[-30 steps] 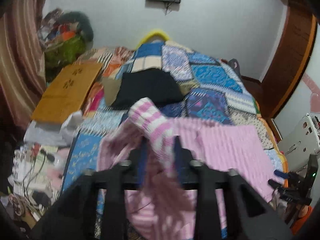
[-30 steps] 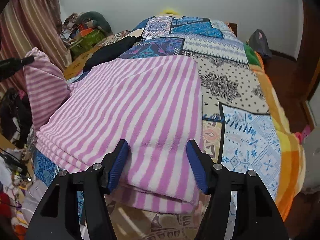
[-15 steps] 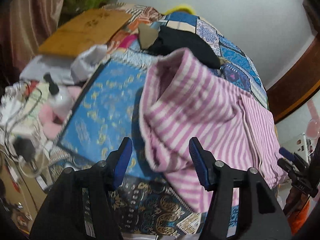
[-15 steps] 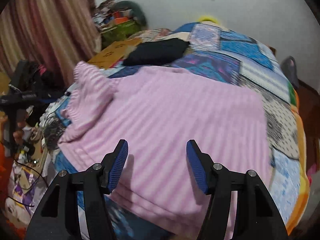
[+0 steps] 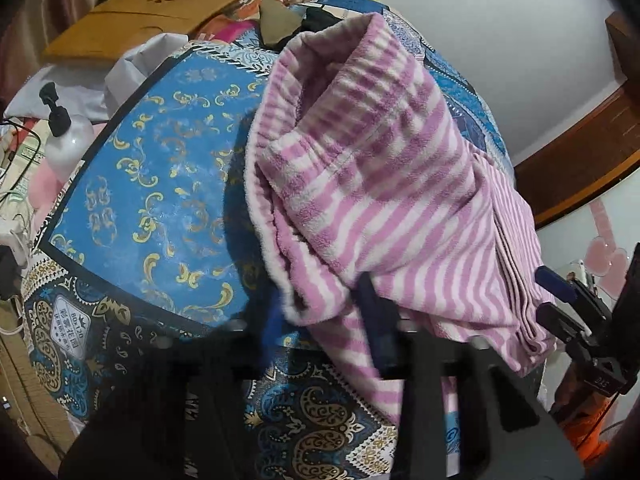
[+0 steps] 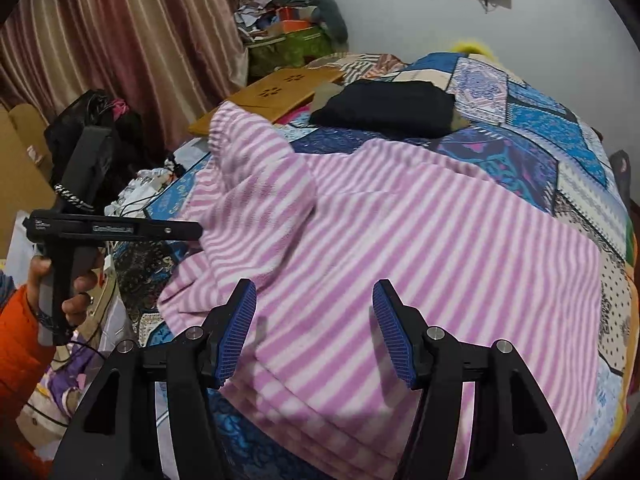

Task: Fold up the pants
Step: 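Lay the held cloth leg onto the stack and open the left tool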

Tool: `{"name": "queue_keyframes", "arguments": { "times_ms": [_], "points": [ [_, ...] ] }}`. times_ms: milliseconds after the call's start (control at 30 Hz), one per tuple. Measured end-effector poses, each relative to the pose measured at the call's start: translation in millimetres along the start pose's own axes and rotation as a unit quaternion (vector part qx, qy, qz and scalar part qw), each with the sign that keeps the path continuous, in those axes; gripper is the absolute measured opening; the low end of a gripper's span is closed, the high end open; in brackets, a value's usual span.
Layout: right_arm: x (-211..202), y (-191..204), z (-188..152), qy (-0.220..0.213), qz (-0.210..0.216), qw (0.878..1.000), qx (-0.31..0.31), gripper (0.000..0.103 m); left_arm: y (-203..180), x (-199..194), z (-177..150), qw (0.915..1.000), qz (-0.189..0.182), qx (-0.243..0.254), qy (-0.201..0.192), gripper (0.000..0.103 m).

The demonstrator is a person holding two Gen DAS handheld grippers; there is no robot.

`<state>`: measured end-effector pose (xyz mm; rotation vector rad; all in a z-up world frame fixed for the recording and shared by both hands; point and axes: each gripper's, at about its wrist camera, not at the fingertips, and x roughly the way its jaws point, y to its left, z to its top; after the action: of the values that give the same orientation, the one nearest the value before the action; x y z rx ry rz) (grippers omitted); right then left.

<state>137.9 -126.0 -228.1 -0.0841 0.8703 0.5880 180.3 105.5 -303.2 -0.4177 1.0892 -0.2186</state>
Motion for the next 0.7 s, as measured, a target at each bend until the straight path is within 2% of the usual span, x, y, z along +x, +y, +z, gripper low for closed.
{"name": "queue_keyframes", "arguments": {
  "times_ms": [133,233,333,400,567,633,700],
  "points": [
    [8.7,6.9,-0.9,0.011,0.009,1.000,-0.006,0.057,1.5,-17.8,0.3,0.9995,0.014,0.009,-0.026,0.028],
    [13.7,8.7,-3.3,0.018,0.006,1.000,-0.009,0.057,4.8,-37.2,3.0,0.9977,0.041,0.021,-0.050,0.023],
    [13.2,7.1,-4.7,0.020,0.005,1.000,-0.006,0.057,15.3,-60.7,7.8,0.9938,0.083,0.030,-0.067,0.016],
    [12.1,5.7,-5.3,0.021,0.002,1.000,-0.005,0.057,29.4,-77.7,10.7,0.9886,0.124,0.035,-0.077,0.014],
    [12.2,3.2,-8.2,0.024,-0.004,1.000,-0.003,0.057,68.6,-91.1,8.8,0.9785,0.193,0.029,-0.065,0.011],
    [12.4,3.6,-8.9,0.023,-0.005,1.000,-0.003,0.057,87.8,-83.5,7.3,0.9782,0.201,0.013,-0.050,0.011],
    [12.8,3.5,-8.1,0.023,-0.007,1.000,-0.002,0.057,103.5,-75.8,2.8,0.9803,0.194,-0.005,-0.037,0.011]
  ]
}}
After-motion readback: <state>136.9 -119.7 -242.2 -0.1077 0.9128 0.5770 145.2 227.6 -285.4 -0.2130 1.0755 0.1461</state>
